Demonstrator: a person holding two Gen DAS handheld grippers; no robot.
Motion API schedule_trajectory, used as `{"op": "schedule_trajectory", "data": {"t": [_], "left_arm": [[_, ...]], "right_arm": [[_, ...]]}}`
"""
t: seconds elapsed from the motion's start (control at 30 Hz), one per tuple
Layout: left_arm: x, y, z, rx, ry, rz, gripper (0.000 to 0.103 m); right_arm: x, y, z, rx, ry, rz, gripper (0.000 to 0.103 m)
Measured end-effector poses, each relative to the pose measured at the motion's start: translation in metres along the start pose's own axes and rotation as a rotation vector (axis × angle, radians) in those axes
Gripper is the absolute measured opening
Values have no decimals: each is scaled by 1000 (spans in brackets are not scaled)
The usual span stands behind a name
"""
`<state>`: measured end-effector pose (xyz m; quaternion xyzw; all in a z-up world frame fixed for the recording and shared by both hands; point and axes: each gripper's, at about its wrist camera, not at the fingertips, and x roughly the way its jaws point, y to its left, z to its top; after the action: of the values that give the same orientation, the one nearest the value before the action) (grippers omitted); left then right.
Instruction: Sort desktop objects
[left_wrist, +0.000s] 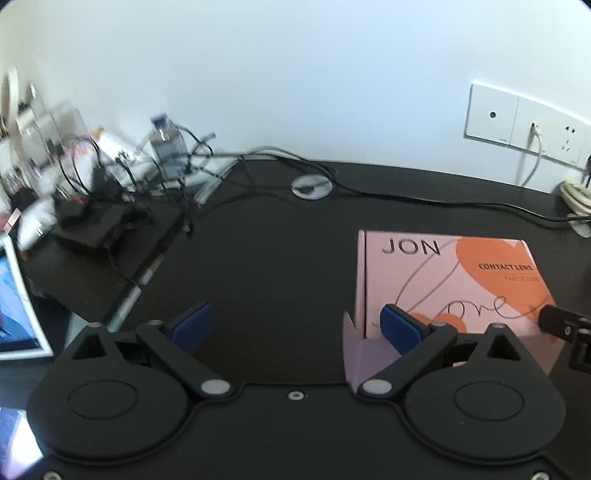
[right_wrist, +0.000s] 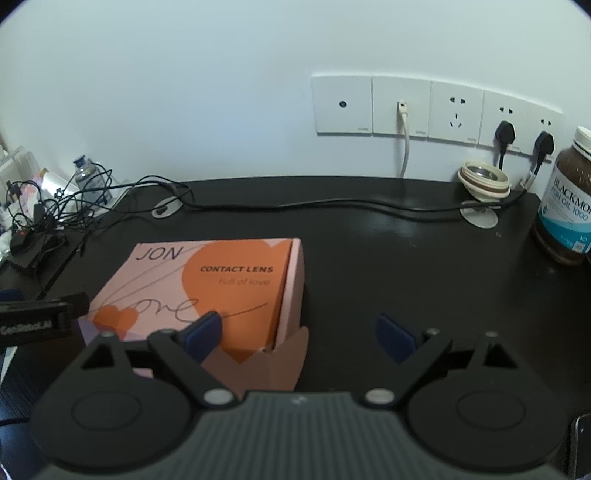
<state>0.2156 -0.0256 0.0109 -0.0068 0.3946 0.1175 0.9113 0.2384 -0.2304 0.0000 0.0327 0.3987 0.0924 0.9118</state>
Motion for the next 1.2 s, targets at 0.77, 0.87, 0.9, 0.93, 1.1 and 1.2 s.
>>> {"op": "schedule_trajectory", "data": {"t": [0.77, 0.87, 0.9, 0.93, 1.1, 1.2], "left_arm": [[16, -8, -4, 103, 41, -82, 100], [18, -11, -5, 131, 43, -66, 103], [19, -11, -5, 129, 44, -63, 103], [20, -11, -5, 125, 47, -66, 103], [21, -13, -4, 136, 41, -62, 103], [22, -14, -4, 134, 36, -58, 103]], "right_arm": [[9, 0, -10, 35, 22, -32, 97], [10, 0, -12, 41, 30, -34, 97], [10, -1, -12, 50, 30, -32, 97], [10, -2, -13, 59, 31, -29, 97], [10, -2, -13, 68, 31, -29, 98], [10, -2, -13, 74, 34, -31, 98]]}}
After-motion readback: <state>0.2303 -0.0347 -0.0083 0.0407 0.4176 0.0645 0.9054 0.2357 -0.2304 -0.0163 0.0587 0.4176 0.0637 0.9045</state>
